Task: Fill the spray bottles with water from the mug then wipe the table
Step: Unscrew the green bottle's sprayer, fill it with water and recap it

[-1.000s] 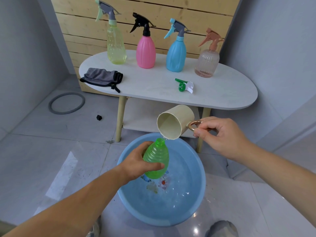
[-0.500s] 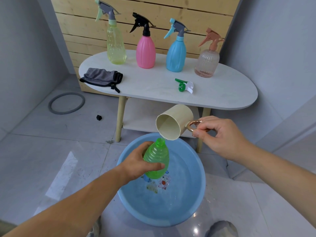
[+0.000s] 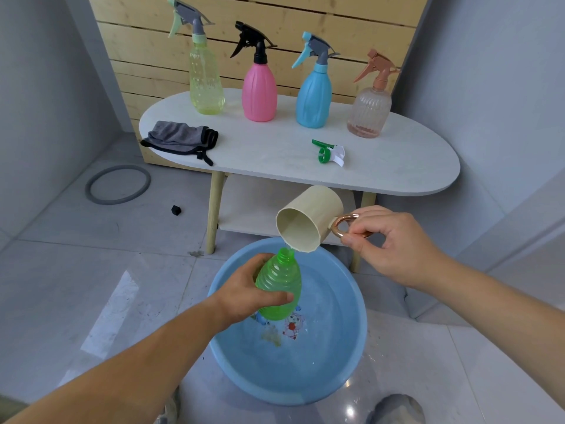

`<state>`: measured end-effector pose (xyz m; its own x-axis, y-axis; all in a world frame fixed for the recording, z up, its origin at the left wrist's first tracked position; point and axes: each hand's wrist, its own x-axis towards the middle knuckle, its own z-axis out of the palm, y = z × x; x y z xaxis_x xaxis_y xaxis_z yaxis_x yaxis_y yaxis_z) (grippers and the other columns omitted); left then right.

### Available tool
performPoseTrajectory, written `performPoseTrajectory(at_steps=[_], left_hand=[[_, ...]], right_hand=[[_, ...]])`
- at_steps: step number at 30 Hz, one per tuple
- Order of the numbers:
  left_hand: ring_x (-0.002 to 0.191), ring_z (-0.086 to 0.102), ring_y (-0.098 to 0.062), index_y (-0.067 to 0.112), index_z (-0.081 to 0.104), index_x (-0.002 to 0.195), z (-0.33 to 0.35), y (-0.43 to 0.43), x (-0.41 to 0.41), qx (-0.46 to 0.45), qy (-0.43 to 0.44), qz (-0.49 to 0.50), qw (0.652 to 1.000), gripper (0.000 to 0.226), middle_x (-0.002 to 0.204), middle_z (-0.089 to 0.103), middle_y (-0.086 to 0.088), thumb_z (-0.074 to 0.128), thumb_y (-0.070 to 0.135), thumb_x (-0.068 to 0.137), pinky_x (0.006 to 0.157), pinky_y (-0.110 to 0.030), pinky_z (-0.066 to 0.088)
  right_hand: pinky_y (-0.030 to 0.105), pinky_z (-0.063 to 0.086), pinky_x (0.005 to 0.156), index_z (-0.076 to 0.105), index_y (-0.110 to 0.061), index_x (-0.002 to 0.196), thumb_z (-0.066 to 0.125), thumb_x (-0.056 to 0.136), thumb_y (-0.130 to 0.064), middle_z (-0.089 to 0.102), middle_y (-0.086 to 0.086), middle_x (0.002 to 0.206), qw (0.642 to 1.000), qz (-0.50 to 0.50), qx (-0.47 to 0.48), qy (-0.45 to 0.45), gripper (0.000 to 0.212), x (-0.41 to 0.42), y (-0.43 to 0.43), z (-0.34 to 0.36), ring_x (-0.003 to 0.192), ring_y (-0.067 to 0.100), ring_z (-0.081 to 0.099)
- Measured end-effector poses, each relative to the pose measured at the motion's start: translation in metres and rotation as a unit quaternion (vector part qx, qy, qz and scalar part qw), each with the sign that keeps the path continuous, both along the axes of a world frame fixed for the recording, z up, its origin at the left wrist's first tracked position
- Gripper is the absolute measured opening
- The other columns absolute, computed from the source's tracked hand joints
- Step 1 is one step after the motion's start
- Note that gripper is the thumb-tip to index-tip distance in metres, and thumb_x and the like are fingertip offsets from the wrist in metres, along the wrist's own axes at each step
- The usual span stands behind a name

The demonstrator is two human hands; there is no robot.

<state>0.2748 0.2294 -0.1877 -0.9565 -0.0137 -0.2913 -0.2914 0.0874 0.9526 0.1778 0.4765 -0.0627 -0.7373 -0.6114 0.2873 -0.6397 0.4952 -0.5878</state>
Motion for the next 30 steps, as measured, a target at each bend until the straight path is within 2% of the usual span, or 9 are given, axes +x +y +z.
performPoseTrajectory(at_steps=[9, 16, 20, 24, 27, 30], left_hand=[[0.105, 0.072, -0.015, 0.032, 0.062, 0.123, 0.000, 0.001, 0.001, 0.007, -0.001, 0.003, 1.000, 0.081, 0.114, 0.073, 0.002, 0.094, 0.038, 0.050, 0.088, -0.032, 0.060], [0.106, 0.071, -0.015, 0.033, 0.061, 0.124, 0.000, 0.000, 0.000, -0.001, -0.005, -0.001, 1.000, 0.078, 0.114, 0.073, 0.003, 0.094, 0.035, 0.053, 0.091, -0.036, 0.060], [0.105, 0.072, -0.016, 0.032, 0.062, 0.124, -0.001, 0.000, 0.001, 0.002, -0.005, 0.003, 1.000, 0.081, 0.115, 0.073, 0.001, 0.094, 0.038, 0.050, 0.091, -0.037, 0.061], [0.105, 0.072, -0.016, 0.033, 0.062, 0.123, 0.000, 0.000, 0.002, 0.003, -0.002, 0.003, 1.000, 0.080, 0.114, 0.073, 0.002, 0.093, 0.039, 0.050, 0.091, -0.036, 0.061], [0.105, 0.072, -0.016, 0.033, 0.062, 0.123, 0.001, 0.001, 0.001, 0.005, -0.003, 0.006, 1.000, 0.082, 0.114, 0.073, 0.001, 0.092, 0.041, 0.048, 0.090, -0.035, 0.060], [0.106, 0.072, -0.017, 0.032, 0.062, 0.124, 0.000, 0.001, 0.001, 0.008, -0.006, 0.007, 1.000, 0.083, 0.115, 0.073, 0.000, 0.093, 0.041, 0.048, 0.091, -0.037, 0.060]], right_hand=[[0.034, 0.050, 0.090, 0.074, -0.016, 0.074, 0.062, 0.083, -0.041, 0.069, -0.011, 0.081, 0.999, 0.018, 0.006, 0.029, 0.029, -0.002, 0.000, -0.002, 0.103, 0.007, 0.060], [0.035, 0.050, 0.090, 0.074, -0.018, 0.075, 0.060, 0.083, -0.044, 0.070, -0.011, 0.081, 0.999, 0.018, 0.005, 0.038, 0.031, -0.003, 0.000, -0.004, 0.104, 0.007, 0.060], [0.041, 0.051, 0.087, 0.075, -0.025, 0.075, 0.068, 0.087, -0.031, 0.071, -0.010, 0.079, 0.999, -0.029, -0.019, -0.035, 0.015, -0.004, -0.002, -0.008, 0.092, 0.008, 0.064], [0.040, 0.053, 0.084, 0.077, -0.027, 0.080, 0.065, 0.090, -0.033, 0.074, -0.013, 0.079, 0.993, -0.074, 0.007, -0.092, 0.017, -0.010, 0.003, -0.018, 0.084, 0.009, 0.067], [0.038, 0.051, 0.085, 0.075, -0.026, 0.079, 0.065, 0.091, -0.032, 0.071, -0.013, 0.080, 0.994, -0.072, 0.046, -0.064, 0.016, -0.014, 0.008, -0.025, 0.087, 0.006, 0.063], [0.041, 0.050, 0.083, 0.070, -0.028, 0.073, 0.067, 0.090, -0.030, 0.066, -0.009, 0.074, 0.996, -0.050, 0.067, -0.029, 0.018, -0.018, 0.012, -0.028, 0.088, 0.014, 0.060]])
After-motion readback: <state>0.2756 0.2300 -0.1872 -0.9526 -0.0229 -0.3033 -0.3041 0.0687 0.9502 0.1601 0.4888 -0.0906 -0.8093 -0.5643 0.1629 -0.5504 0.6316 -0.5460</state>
